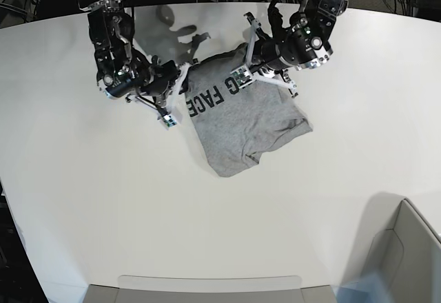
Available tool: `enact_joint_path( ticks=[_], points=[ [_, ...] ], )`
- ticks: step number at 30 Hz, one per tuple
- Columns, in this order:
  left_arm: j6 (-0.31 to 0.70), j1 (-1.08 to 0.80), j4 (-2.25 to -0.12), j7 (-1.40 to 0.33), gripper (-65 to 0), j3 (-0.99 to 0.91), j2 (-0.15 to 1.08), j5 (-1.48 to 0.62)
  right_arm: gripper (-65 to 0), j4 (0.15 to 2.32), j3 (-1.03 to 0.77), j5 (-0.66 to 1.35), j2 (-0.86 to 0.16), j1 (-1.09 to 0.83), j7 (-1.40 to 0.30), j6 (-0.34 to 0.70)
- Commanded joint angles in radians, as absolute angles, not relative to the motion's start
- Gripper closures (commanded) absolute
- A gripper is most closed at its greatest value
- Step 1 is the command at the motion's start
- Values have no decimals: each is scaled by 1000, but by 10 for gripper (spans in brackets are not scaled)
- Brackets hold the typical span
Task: Fold the T-shirt properly
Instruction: 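Press and square the folded bundle with the left gripper, right gripper withdrawing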
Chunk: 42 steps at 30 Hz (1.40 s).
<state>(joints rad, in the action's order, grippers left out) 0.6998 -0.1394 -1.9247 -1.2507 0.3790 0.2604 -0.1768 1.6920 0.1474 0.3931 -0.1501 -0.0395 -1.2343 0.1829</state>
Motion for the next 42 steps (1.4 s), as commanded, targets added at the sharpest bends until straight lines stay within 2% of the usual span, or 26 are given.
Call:
enact_joint_path(
  ticks=[1, 6, 12, 15, 19, 24, 26, 31, 34, 42],
  points=[
    [698, -128, -1917, -1245, 0, 335, 266, -171, 0, 1705, 166, 409, -139, -16, -1222, 186],
    [698, -47, -1819, -1253, 0, 156, 263, -171, 0, 1693, 291, 409, -101, -1, -1222, 186],
    [698, 4, -1791, -1256, 0, 12, 260, -174, 0, 1768, 308, 410, -110, -24, -1222, 186],
    [698, -1, -1850, -1256, 0, -36, 255, -176, 0, 1879, 239, 415, -150, -81, -1222, 186],
    [698, -2, -1931, -1256, 0, -56, 170, -176, 0, 2018, 58, 415, -174, -185, -1222, 186],
    [698, -2, -1956, -1247, 0, -5, 44, -174, 0, 2031, -193, 415, -176, -269, -1222, 196],
    [698, -4, -1954, -1244, 0, 35, 25, -174, 0, 2032, -252, 415, -177, -300, -1222, 229],
    [698, -25, -1954, -1239, 0, 134, 24, -171, 0, 2028, -394, 409, -173, -340, -1222, 409],
    [698, -25, -1902, -1210, 0, 150, 28, -170, 0, 2028, -443, 409, -173, -355, -1222, 455],
    [698, -25, -1575, -1090, 0, 148, 56, -170, 0, 2028, -447, 409, -171, -366, -1225, 463]
  ],
)
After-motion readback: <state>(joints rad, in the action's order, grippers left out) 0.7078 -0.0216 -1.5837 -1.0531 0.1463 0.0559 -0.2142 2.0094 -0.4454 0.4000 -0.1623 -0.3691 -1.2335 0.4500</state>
